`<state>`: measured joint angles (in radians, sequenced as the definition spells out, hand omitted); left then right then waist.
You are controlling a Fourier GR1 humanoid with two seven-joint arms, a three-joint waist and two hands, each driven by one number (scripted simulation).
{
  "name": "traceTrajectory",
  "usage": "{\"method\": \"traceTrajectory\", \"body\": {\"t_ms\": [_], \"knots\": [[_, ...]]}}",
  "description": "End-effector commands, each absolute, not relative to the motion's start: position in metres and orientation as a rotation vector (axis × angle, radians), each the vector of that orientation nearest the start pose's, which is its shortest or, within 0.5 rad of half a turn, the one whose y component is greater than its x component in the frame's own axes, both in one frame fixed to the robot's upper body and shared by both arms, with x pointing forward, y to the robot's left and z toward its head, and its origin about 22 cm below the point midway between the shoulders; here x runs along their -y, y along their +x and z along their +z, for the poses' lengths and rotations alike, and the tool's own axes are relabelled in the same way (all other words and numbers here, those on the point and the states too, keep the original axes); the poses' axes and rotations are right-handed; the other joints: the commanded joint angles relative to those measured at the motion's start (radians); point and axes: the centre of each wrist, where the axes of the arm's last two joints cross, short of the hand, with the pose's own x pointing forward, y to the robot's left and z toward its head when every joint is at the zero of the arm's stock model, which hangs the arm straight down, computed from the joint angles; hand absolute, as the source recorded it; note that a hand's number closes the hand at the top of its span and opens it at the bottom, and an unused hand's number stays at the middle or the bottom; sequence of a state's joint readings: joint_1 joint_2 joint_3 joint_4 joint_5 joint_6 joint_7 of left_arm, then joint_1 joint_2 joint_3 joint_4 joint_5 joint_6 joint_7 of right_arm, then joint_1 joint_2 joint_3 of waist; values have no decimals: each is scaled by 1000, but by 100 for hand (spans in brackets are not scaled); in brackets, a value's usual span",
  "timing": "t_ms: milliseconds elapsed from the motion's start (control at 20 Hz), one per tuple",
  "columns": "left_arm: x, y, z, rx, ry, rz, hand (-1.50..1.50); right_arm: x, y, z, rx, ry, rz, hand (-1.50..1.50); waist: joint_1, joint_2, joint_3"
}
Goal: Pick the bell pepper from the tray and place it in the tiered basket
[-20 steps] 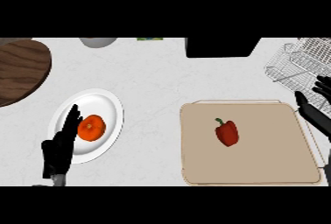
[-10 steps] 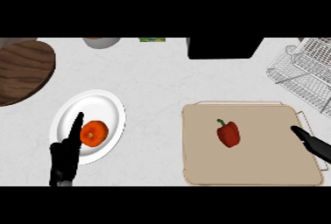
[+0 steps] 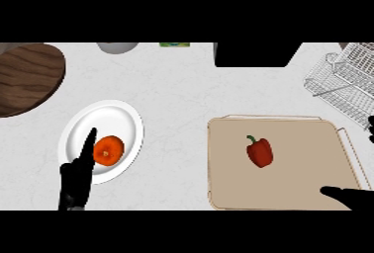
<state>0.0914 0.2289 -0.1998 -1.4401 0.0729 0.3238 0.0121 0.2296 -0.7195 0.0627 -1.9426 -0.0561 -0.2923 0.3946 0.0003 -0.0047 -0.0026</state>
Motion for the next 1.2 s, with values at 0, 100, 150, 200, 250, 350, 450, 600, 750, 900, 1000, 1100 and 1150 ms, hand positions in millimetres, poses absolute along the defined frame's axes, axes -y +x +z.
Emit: {"method": "traceTrajectory", "body": {"t_ms": [0,100,150,200,250,350,450,600,750,900,1000,1100,1150], "knots": [[-253,225,-40,1302,271,-29,0,310,177,122,1167,-738,461,-150,-7,7,-4],[-243,215,-57,1317,249,-29,0,302,189,146,1132,-825,454,-150,13,10,-4],[-245,208,-46,1302,249,-29,0,291,187,146,1117,-843,447,-150,22,6,-2],[-241,213,-40,1312,238,-40,0,277,190,152,1123,-844,398,-150,21,6,-1],[-244,200,-58,1311,242,-45,0,271,200,146,1120,-858,416,-150,24,8,0],[-246,212,-55,1292,236,-48,0,240,197,136,1120,-853,417,-150,24,9,0],[-241,227,-43,1304,250,-18,0,233,192,133,1053,-874,484,-150,8,5,1],[-234,219,-58,1308,232,-22,0,212,215,121,1040,-914,505,-150,12,7,1],[-247,217,-56,1310,249,-43,0,213,236,117,937,-954,570,-150,17,8,1],[-243,208,-51,1297,230,-31,0,201,239,102,867,-951,628,-150,22,7,2],[-235,225,-54,1299,258,-26,0,191,234,110,828,-948,647,-150,6,6,1],[-252,219,-55,1319,247,-19,0,185,240,99,801,-952,652,-150,8,6,1],[-243,220,-49,1313,244,-22,0,196,248,105,790,-929,662,-150,8,5,2]]}}
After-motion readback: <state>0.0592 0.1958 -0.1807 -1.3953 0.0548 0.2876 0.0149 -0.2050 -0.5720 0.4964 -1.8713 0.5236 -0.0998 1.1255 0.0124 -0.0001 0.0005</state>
